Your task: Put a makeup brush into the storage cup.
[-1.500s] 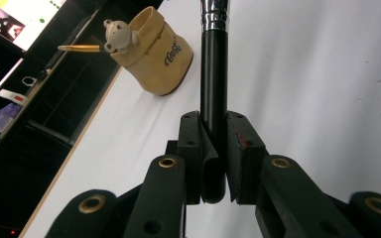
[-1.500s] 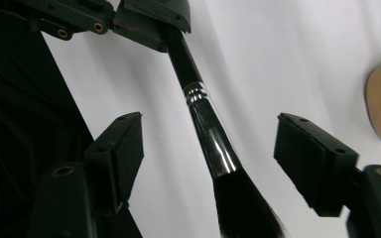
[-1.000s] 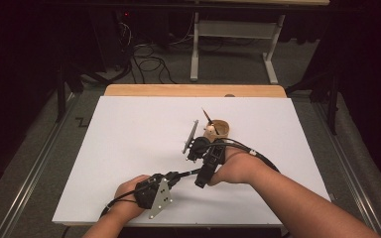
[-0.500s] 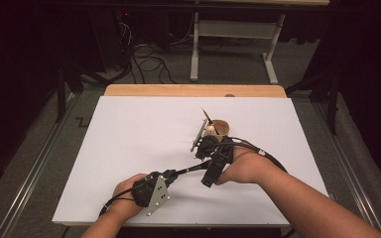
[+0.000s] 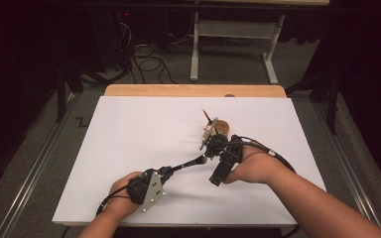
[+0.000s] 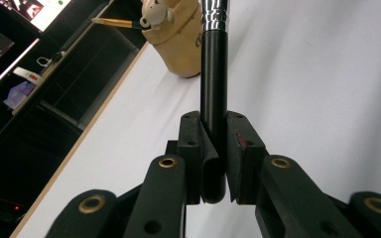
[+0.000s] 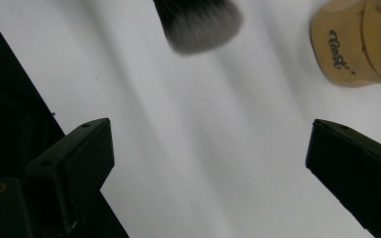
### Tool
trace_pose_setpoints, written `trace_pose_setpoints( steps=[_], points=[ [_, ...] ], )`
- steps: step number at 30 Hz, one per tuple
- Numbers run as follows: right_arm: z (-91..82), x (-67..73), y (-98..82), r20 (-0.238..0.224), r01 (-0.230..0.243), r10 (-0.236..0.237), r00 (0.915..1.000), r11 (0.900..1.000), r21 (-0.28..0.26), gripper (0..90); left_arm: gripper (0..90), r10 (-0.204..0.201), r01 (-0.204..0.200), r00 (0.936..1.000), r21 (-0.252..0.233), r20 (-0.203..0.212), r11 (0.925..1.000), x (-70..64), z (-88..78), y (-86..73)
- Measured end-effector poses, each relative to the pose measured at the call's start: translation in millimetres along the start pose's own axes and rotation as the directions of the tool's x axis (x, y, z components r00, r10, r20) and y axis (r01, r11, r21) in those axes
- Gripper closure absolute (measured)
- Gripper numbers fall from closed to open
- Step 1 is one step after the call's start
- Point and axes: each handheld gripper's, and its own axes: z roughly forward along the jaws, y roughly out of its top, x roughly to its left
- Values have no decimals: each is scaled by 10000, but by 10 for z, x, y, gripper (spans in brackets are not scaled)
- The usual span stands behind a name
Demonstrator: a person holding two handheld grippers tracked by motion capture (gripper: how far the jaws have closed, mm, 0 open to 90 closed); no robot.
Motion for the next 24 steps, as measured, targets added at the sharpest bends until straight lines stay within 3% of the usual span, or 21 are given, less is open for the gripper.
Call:
trace_pose_setpoints(
  steps=[15,24],
  points=[
    [65,-98,-181,92,-357,357,9993,9994,19,67,789,-314,316,9993,78,-207,9995,70,-31,-62],
    [256,-164,-326,49,-793,793,9968,9968,-114,70,789,-356,358,9992,113,-180,9993,75,-36,-64]
  ],
)
